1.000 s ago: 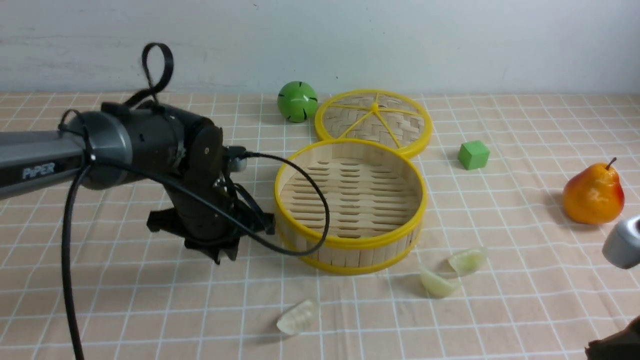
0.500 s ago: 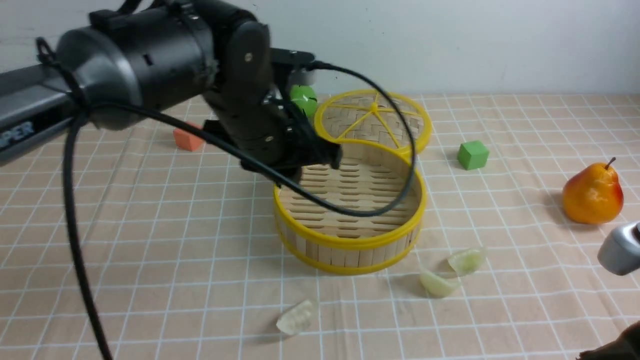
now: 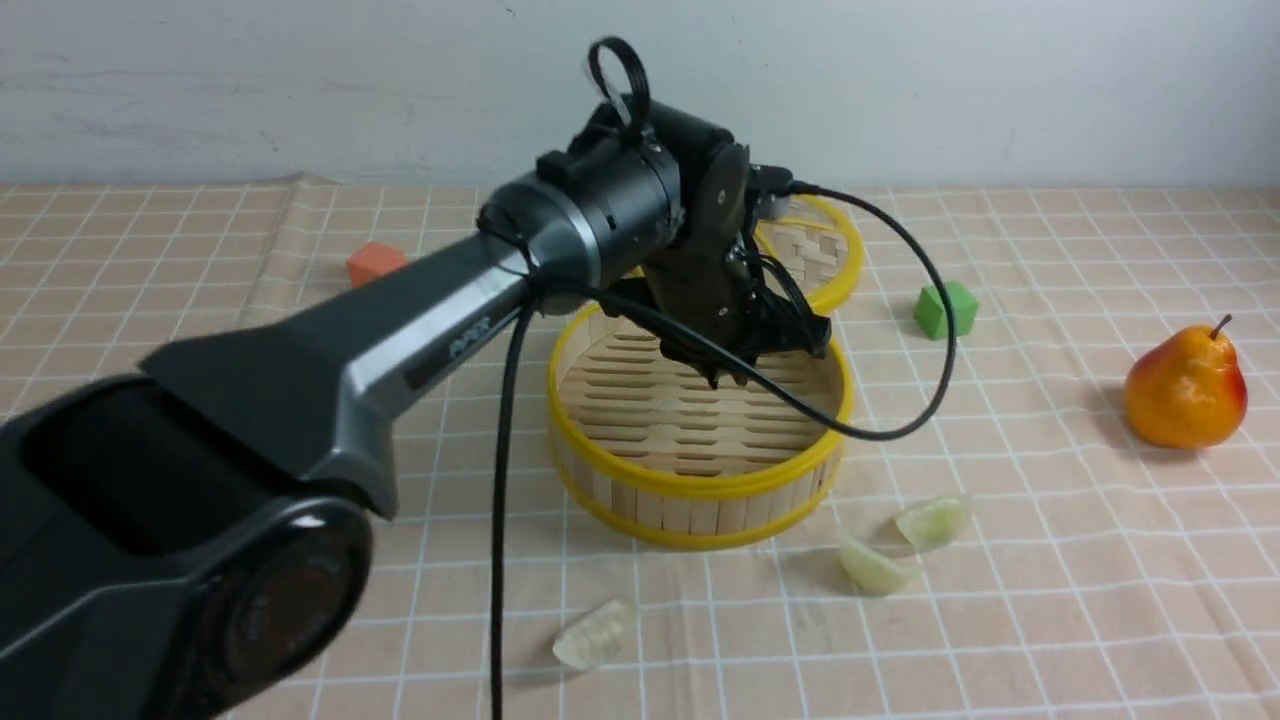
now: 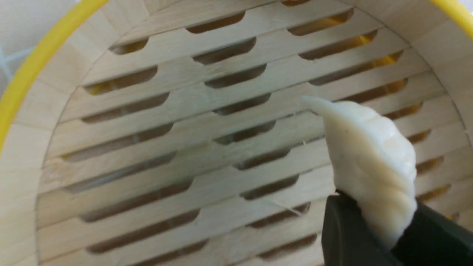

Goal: Put the dumplings into the steamer on the table with the brown tablecloth.
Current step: 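Place the dumpling into the bamboo steamer basket with the left gripper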

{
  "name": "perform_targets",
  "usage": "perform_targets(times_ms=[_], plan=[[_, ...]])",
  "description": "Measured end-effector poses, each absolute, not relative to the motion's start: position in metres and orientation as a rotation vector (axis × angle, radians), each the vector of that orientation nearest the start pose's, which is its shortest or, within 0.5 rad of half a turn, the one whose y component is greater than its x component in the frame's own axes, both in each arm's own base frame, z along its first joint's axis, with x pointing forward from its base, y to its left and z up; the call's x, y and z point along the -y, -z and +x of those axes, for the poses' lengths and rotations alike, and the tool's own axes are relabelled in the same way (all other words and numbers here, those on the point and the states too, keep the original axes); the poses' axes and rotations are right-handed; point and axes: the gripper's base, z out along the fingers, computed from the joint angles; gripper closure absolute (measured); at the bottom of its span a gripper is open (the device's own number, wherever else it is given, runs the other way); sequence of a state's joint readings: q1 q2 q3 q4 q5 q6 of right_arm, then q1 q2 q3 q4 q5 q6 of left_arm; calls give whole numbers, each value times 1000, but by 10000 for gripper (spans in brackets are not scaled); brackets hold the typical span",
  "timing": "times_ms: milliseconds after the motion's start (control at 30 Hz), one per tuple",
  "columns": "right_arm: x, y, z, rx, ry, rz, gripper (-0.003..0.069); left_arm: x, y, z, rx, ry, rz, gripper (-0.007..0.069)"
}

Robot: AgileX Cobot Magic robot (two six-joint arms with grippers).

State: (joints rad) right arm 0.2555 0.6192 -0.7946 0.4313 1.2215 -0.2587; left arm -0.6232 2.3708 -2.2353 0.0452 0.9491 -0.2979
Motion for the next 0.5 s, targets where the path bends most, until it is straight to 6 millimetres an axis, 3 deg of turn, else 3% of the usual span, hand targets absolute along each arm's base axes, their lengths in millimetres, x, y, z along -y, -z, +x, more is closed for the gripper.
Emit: perform_targets(times_ms=[100, 200, 400, 500], plan=[[-53, -337, 64, -2414, -548, -619, 659, 312, -209, 439, -2567, 290, 424, 494], [-50, -335, 65, -2430, -496, -627, 657, 314, -196, 443, -2578, 282, 423, 444], [-46, -334, 66, -2440, -427, -631, 650, 312, -199, 442, -2592, 262, 426, 179], [-45, -334, 66, -2440, -426, -631, 648, 308, -217, 436, -2602, 260, 424, 90]])
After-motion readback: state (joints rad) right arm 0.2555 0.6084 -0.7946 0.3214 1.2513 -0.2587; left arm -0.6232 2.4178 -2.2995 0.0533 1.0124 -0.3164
